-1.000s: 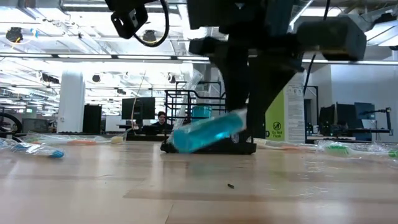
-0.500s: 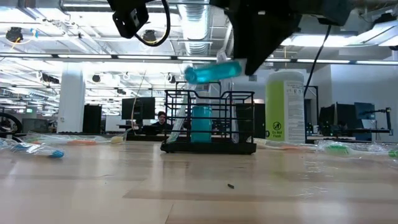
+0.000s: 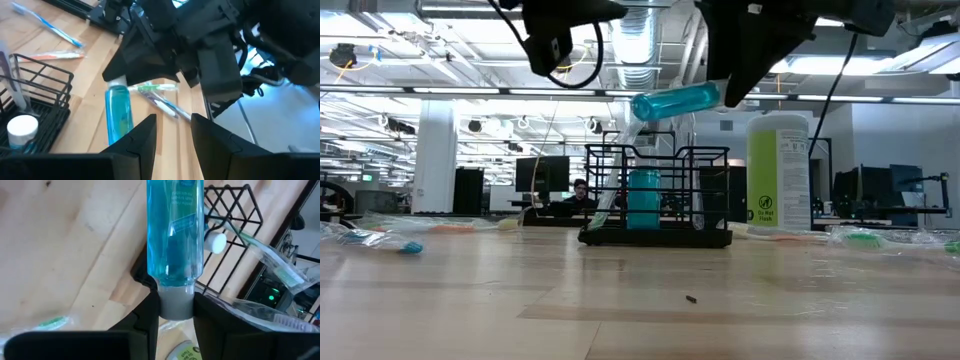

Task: Pick & Place toothbrushing station
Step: Put the mouthwash bottle into the middle compartment of the organizer

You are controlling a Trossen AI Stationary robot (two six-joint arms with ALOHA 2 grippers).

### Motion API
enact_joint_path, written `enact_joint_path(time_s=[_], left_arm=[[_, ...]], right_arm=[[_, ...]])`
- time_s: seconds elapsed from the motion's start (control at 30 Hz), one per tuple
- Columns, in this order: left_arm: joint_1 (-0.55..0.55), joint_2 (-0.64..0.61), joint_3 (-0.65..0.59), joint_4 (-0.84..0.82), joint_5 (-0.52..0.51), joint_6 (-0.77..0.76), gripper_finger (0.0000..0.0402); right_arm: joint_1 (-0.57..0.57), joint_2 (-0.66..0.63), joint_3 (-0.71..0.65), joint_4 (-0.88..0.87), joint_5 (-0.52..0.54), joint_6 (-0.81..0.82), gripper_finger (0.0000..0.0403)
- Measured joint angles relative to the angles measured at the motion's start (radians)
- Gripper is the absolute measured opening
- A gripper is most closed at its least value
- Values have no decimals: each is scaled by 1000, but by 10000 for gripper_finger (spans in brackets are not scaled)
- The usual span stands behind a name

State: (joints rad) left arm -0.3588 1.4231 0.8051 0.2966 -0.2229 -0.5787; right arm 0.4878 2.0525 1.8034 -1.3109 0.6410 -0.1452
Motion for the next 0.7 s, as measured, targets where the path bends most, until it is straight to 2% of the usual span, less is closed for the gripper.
enact_joint_path(time_s=[0.17,0.7], left_arm=[[28,1,0,1,22,-6,117],[121,1,0,21,136,-48,117]], right_arm=[[17,0,1,-54,100,17,87],[49,-22,2,-72,228,38,87]])
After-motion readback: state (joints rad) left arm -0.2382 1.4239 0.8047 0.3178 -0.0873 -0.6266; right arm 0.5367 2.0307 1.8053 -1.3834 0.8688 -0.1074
